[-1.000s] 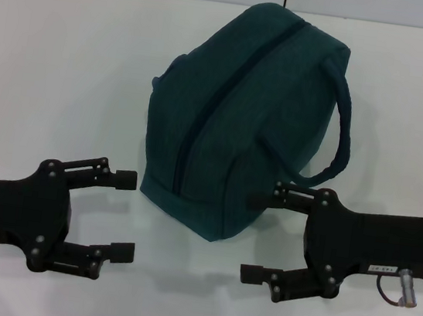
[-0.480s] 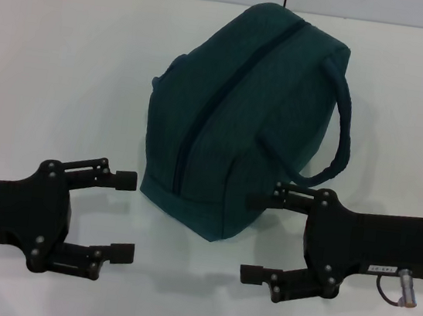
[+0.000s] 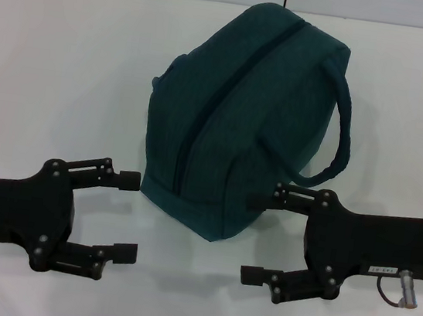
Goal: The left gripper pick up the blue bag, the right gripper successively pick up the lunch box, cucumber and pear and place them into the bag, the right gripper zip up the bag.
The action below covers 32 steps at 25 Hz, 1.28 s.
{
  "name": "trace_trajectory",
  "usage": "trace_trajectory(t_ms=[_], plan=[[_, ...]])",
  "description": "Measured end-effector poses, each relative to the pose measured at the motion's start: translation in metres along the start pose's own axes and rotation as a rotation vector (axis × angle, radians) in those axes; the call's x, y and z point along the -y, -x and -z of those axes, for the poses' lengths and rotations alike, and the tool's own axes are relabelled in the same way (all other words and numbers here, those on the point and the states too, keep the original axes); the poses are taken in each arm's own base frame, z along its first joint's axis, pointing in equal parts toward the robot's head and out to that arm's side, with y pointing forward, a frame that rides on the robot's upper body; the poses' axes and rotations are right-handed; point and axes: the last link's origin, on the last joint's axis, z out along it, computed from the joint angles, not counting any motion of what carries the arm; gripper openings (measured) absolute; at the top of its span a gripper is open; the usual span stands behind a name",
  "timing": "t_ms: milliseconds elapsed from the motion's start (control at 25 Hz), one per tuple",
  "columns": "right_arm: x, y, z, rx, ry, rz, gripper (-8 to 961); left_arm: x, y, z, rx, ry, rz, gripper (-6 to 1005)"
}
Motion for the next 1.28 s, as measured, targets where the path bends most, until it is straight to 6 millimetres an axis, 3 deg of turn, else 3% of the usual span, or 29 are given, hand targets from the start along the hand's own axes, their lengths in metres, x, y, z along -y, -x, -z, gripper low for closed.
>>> trace_trajectory(t_ms=[1280], plan=[[0.0001,-0.0003,-0.0001,0.003,-0.001,-0.005,888,0.0032,-0.0029,-0.0027,0.000,0.007,-0.001,879]])
